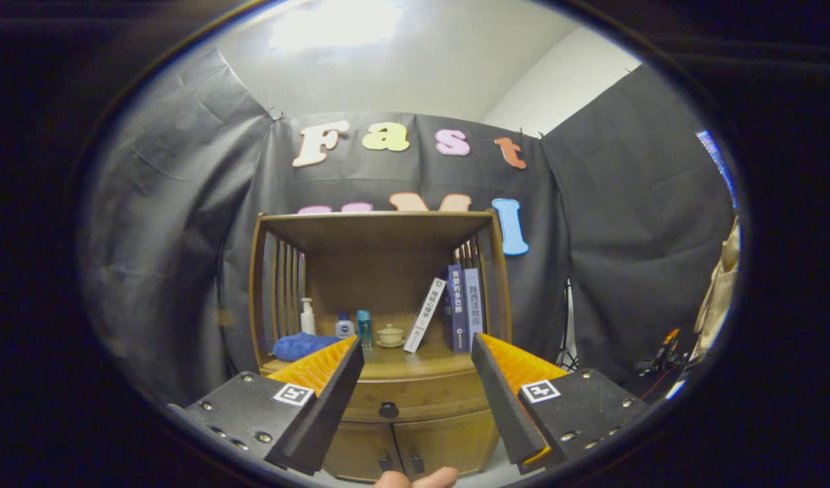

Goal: Pull open the drawer, take out the items inside it, and place them on the countertop above the cabinet.

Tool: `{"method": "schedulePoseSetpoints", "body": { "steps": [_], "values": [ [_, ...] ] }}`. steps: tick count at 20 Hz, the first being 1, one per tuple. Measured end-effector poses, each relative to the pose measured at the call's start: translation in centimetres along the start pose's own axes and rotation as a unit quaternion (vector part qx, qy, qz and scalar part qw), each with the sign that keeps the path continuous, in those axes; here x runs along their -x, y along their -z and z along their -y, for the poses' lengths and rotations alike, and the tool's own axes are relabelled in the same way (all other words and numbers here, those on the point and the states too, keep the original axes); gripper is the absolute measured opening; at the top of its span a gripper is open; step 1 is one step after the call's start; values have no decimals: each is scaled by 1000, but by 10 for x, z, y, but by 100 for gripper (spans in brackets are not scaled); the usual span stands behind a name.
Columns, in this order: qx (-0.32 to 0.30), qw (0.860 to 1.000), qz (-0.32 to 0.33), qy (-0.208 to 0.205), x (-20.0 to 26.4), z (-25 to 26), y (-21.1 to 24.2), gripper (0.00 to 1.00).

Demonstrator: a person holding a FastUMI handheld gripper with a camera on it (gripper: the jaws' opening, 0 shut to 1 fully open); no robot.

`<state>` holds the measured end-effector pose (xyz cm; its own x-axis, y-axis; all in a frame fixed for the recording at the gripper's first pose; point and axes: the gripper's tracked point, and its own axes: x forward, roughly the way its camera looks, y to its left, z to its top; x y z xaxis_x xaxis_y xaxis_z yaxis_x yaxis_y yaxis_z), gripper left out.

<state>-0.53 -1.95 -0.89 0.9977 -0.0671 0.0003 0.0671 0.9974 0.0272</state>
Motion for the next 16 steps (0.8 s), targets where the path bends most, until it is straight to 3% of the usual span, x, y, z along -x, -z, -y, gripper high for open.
{"method": "schedulePoseSetpoints", "body": {
  "steps": [5, 9, 16],
  "values": [
    [26, 999, -14, 12, -11, 0, 21, 96],
    [19, 998, -41, -33, -30, -24, 54, 96],
    [-55, 992, -87, -75, -84, -49, 120, 95]
  ]
}}
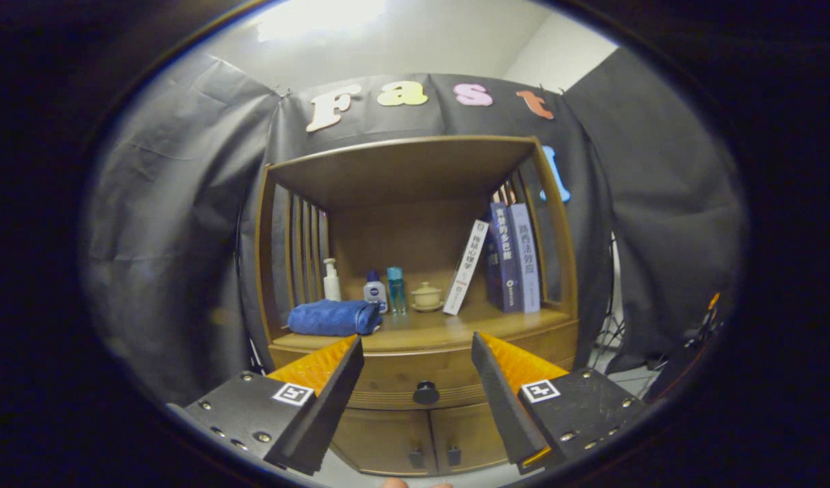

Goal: Pull open the drawer, take out the items inside it, and place them on the countertop above the cabinet.

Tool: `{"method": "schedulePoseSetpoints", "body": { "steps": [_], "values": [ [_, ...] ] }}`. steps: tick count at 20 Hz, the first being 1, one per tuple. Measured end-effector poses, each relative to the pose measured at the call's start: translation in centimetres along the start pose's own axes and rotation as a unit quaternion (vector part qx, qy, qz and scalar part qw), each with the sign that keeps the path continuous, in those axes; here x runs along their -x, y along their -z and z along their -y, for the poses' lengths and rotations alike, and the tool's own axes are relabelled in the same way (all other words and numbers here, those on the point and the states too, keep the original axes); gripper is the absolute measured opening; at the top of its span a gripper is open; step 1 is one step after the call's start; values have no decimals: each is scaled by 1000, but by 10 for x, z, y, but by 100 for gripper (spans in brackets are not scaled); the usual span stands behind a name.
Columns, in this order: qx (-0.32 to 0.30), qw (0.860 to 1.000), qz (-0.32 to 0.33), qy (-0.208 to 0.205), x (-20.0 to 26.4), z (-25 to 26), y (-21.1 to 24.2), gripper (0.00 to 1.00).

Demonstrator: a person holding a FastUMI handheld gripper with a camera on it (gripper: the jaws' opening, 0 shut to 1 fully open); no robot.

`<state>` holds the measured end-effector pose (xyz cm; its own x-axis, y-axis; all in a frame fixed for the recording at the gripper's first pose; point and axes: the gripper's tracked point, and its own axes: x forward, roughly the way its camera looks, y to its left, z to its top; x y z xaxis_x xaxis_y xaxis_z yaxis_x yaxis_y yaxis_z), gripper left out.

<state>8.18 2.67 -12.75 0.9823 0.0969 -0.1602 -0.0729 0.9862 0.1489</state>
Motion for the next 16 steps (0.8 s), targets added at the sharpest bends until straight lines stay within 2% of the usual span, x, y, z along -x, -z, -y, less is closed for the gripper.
{"method": "schedulePoseSetpoints", "body": {
  "steps": [4, 7, 9, 14, 15, 16],
  "values": [
    [-30, 998, -53, -8, -37, 3, 53, 97],
    [-22, 994, -109, 1, -60, 11, 102, 98],
    [-19, 991, -129, 10, -78, 15, 122, 91],
    [-17, 987, -156, 36, -107, 25, 149, 87],
    [-8, 986, -162, 48, -111, 29, 152, 78],
    [-1, 985, -163, 52, -114, 31, 152, 74]
  ]
}}
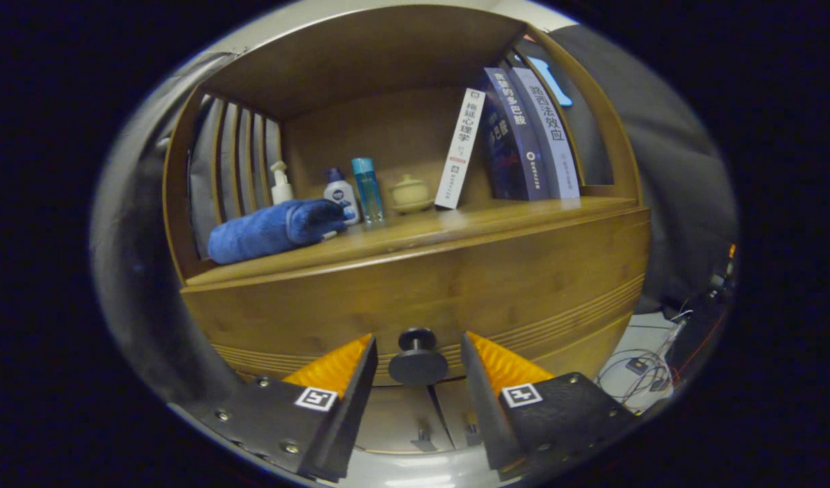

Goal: Pull open the drawer, take out the items inside it, and place them on the countertop above the cabinet.

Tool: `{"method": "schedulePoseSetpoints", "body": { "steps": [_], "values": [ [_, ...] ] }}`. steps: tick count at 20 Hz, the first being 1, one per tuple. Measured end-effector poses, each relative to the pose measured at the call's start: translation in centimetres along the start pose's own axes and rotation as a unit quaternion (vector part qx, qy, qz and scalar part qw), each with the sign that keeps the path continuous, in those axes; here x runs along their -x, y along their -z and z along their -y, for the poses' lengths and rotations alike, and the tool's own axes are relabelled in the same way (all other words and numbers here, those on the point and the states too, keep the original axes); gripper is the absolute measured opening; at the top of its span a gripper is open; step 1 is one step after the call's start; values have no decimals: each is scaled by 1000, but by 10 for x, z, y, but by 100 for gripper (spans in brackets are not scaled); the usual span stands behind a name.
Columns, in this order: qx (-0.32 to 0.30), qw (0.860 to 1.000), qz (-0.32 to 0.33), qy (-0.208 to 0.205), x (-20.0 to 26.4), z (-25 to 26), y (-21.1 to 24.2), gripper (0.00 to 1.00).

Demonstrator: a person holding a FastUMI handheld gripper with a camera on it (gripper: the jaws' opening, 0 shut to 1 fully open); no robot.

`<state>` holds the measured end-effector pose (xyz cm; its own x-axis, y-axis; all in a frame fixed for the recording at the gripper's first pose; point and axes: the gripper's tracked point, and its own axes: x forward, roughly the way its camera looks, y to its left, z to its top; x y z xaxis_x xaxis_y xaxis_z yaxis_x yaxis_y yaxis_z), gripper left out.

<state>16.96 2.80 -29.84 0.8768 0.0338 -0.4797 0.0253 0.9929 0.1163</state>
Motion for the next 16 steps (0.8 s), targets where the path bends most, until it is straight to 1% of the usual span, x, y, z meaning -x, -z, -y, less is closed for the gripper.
{"method": "schedulePoseSetpoints", "body": {
  "steps": [1, 3, 6, 8, 9, 10, 11, 16],
  "values": [
    [-2, 1000, -1, -8, -4, -5, 1, 71],
    [5, 1000, -6, -17, -4, -8, 2, 47],
    [4, 1000, -8, -24, -9, -5, 3, 45],
    [17, 1000, -10, -25, -4, -5, 3, 44],
    [19, 999, -12, -26, -4, -6, 4, 40],
    [19, 999, -14, -24, 3, -7, 3, 40],
    [17, 999, -17, -25, -2, -7, 4, 36],
    [19, 999, -25, -24, 7, -7, 7, 36]
  ]
}}
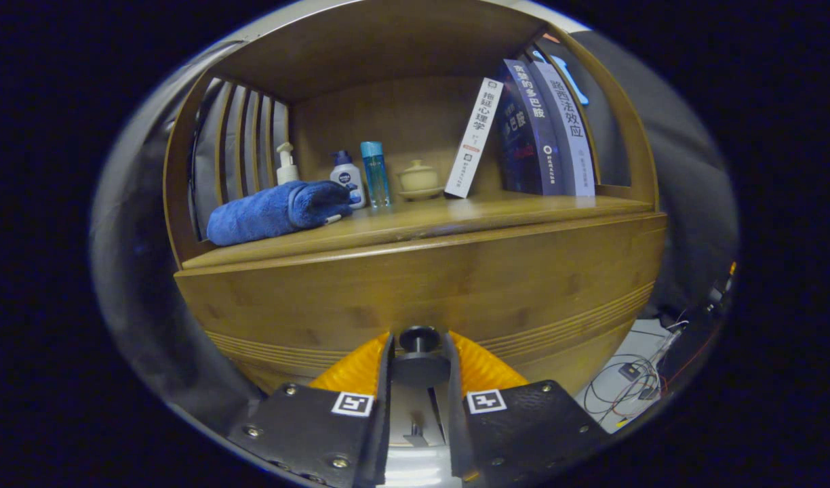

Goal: Pull open the drawer, take out the items inside it, and place them on the countertop above the cabinet.

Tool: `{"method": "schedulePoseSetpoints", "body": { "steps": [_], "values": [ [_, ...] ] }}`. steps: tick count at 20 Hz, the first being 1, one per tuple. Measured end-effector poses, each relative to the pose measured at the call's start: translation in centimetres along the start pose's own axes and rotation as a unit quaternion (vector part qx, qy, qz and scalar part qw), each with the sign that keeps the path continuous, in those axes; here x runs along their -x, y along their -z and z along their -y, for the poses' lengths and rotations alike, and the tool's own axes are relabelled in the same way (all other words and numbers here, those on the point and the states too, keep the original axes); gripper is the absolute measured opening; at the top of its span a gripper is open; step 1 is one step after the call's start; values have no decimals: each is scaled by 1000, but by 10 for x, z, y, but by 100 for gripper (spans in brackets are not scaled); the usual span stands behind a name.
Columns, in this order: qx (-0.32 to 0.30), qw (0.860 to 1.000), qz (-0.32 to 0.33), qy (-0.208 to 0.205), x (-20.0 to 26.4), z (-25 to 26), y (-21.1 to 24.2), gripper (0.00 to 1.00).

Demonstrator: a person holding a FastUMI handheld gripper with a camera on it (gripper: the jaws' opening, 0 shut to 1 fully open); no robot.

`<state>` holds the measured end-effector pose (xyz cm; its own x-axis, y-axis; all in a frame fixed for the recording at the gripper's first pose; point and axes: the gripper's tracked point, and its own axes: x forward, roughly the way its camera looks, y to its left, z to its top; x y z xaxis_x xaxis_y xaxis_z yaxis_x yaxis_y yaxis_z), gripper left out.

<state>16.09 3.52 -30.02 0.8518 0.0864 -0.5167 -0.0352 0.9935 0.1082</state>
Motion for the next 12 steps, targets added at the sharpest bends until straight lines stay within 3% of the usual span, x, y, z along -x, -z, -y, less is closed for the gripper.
{"method": "schedulePoseSetpoints", "body": {
  "steps": [12],
  "values": [
    [-28, 999, 20, 28, 69, 6, 16, 36]
  ]
}}
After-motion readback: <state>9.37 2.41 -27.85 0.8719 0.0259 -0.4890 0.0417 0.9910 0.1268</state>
